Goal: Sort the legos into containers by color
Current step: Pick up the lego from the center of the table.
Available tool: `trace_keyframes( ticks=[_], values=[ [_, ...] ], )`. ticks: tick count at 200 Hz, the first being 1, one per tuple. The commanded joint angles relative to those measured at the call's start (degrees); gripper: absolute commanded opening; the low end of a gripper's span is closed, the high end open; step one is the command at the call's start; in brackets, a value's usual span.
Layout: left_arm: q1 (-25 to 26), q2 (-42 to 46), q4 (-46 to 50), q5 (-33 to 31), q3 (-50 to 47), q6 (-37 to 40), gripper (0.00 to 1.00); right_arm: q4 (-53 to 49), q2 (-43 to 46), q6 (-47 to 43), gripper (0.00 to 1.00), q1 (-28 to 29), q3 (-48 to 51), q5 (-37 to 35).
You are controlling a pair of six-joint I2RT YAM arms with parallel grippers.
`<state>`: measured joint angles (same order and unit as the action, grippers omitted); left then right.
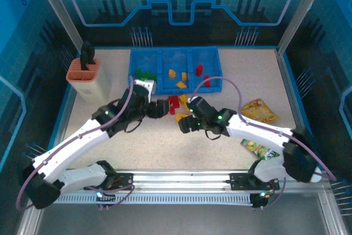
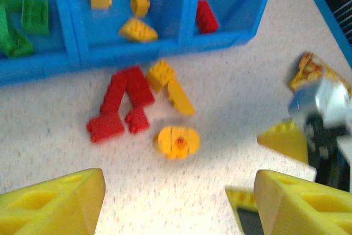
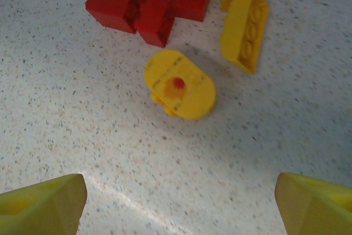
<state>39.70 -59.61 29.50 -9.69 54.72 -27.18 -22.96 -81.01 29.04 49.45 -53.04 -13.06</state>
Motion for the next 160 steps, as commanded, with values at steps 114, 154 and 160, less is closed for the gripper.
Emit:
trace_keyframes(
  ticks=[114,154,160],
  values=[
    [7.3,26.9,5.7,-3.7,-25.1,-17.4,0.72,-12.7,-29.1,-2.1,0.79,-0.1,-21.3,-1.7],
    [7.4,26.8,5.7,-3.6,-25.4,-16.9,0.72,-11.9,-32.7,-2.6,0.77,-0.6,-22.5,-3.4],
    [7.4,26.7,5.7,-3.7,-25.4,-16.9,0.72,-12.0,-32.9,-2.6,0.76,-0.7,-22.7,-3.6]
  ],
)
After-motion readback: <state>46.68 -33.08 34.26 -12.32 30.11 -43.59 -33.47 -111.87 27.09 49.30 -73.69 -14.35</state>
